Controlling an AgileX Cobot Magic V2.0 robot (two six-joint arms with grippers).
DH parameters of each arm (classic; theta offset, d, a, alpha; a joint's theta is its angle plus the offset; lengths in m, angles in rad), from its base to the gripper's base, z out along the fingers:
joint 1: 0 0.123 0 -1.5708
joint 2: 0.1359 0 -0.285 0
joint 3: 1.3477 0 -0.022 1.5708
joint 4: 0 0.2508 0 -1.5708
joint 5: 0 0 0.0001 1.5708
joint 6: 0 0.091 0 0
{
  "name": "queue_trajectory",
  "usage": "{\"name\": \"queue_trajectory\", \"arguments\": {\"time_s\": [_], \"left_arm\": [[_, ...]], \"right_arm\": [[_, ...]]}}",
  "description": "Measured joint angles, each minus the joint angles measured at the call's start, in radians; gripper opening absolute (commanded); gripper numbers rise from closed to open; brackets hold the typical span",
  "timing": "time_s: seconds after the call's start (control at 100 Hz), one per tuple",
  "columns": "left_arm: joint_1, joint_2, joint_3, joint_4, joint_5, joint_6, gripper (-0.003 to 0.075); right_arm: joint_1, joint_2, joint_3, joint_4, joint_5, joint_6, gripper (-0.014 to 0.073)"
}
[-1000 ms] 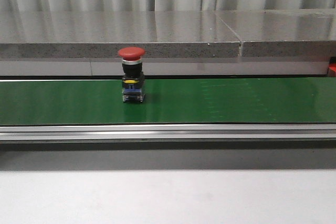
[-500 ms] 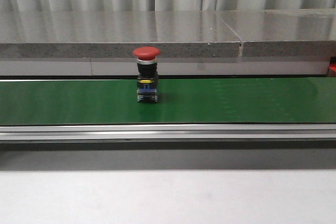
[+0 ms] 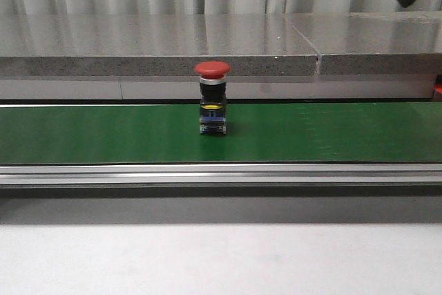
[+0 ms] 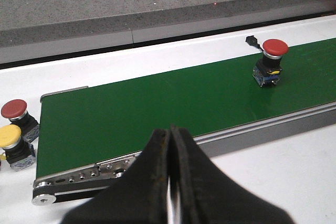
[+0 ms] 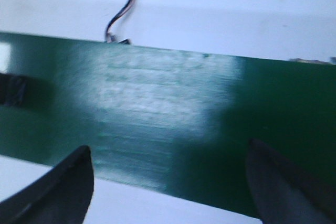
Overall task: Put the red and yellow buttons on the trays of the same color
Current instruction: 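Lower the right gripper onto the red button on the belt, then carry the red button to the red tray and release it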
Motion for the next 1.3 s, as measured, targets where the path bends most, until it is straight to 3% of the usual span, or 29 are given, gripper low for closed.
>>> {"name": "queue_trajectory", "arguments": {"time_s": [0.21, 0.44, 0.75, 0.99, 1.07, 1.22, 1.3], "left_arm": [[0.000, 0.000, 0.000, 0.000, 0.000, 0.000, -0.0021], [0.000, 0.000, 0.000, 0.000, 0.000, 0.000, -0.0021], [0.000, 0.000, 0.000, 0.000, 0.000, 0.000, -0.0021], [0.000, 0.000, 0.000, 0.000, 0.000, 0.000, -0.0021], [0.000, 0.000, 0.000, 0.000, 0.000, 0.000, -0.0021], [0.000, 0.000, 0.000, 0.000, 0.000, 0.000, -0.0021], [0.000, 0.000, 0.000, 0.000, 0.000, 0.000, -0.0021]], "right_arm": [[0.167, 0.088, -0.116, 0.000, 0.106, -0.038, 0.0595], [0.281, 0.231, -0.254, 0.002, 0.209, -0.130, 0.0595], [0.347, 0.410, -0.380, 0.037, 0.256, -0.271, 0.0595], [0.357, 0.500, -0.396, 0.057, 0.183, -0.306, 0.0585], [0.357, 0.510, -0.396, 0.057, 0.151, -0.308, 0.0506], [0.357, 0.512, -0.398, 0.057, 0.115, -0.308, 0.0237], [0.357, 0.512, -0.398, 0.055, 0.112, -0.310, 0.0169]]}}
